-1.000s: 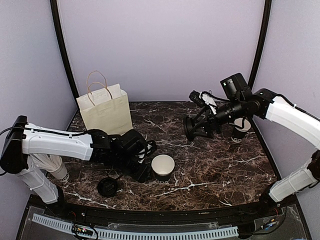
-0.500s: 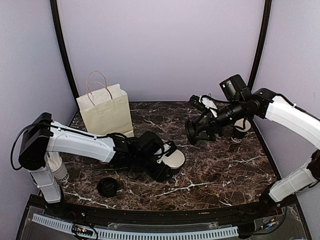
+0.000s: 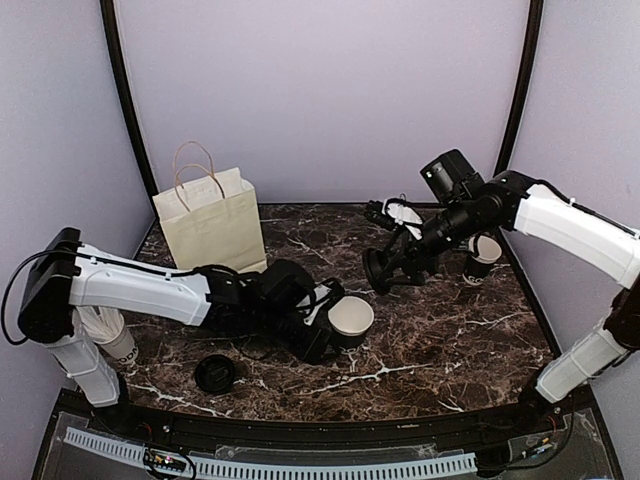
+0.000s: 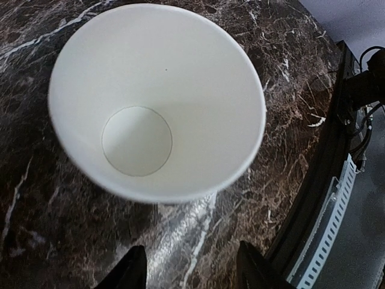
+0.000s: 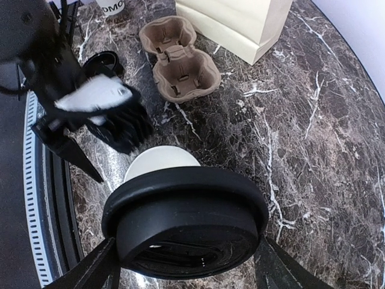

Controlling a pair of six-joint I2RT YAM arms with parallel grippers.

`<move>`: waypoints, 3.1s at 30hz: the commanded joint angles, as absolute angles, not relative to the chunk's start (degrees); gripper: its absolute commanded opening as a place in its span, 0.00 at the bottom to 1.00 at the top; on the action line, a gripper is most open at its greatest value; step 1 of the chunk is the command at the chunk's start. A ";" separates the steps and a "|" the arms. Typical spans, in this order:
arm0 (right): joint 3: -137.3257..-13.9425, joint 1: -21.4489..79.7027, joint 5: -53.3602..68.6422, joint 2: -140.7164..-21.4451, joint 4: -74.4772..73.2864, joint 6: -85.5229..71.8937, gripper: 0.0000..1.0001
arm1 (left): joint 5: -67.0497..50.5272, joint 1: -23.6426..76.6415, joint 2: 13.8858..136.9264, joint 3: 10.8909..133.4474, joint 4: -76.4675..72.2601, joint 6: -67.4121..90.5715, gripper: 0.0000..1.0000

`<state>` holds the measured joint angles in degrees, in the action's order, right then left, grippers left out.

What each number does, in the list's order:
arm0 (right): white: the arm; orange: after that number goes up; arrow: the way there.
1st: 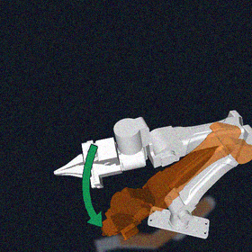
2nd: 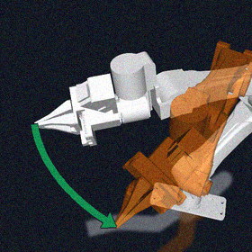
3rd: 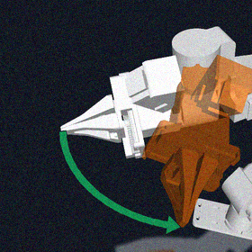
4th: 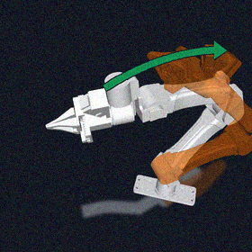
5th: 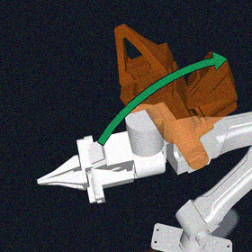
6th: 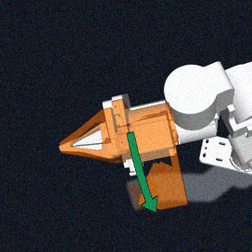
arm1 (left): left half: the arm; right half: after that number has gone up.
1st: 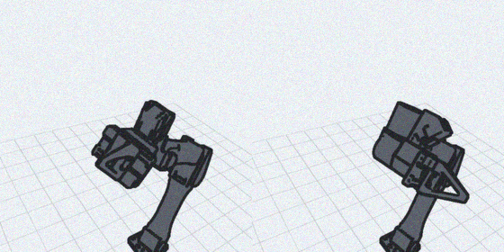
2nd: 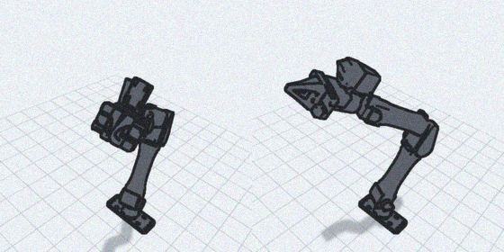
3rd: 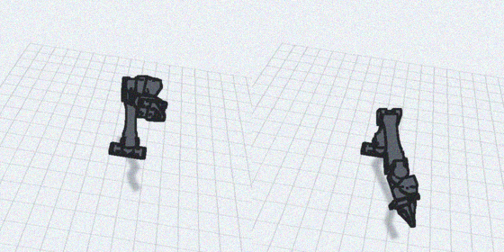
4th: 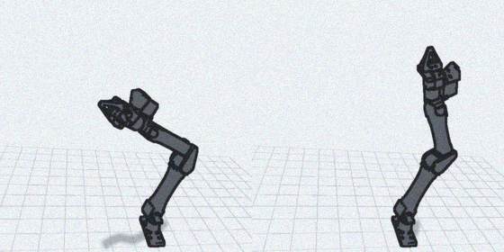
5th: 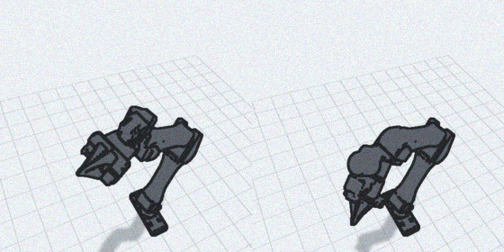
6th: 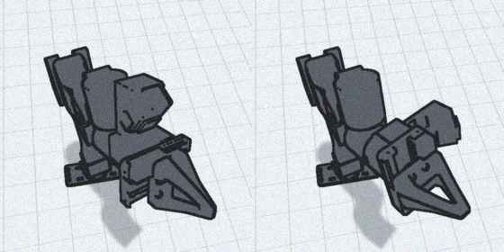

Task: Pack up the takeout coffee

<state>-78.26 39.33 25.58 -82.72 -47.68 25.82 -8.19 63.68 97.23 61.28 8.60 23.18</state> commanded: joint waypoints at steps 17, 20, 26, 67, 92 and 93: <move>-90.55 49.54 14.75 -98.23 -59.07 29.88 0.74 | -1.63 64.07 75.83 44.74 7.88 32.71 0.54; -91.24 50.62 13.45 -99.47 -59.85 29.93 0.75 | -1.31 64.12 75.91 44.54 7.98 32.77 0.54; -94.12 52.44 11.66 -102.61 -62.15 29.63 0.75 | -1.22 64.07 76.22 44.01 7.11 32.96 0.54; -73.32 46.44 18.26 -80.07 -49.04 34.13 0.91 | 2.85 62.23 81.91 54.99 4.08 32.70 0.60; -49.81 43.92 18.97 -81.90 -18.34 34.47 0.72 | -10.78 56.09 88.46 59.05 4.39 35.99 0.35; -49.86 43.94 19.66 -82.32 -18.35 34.31 0.71 | -11.18 56.12 88.75 59.37 4.39 35.88 0.35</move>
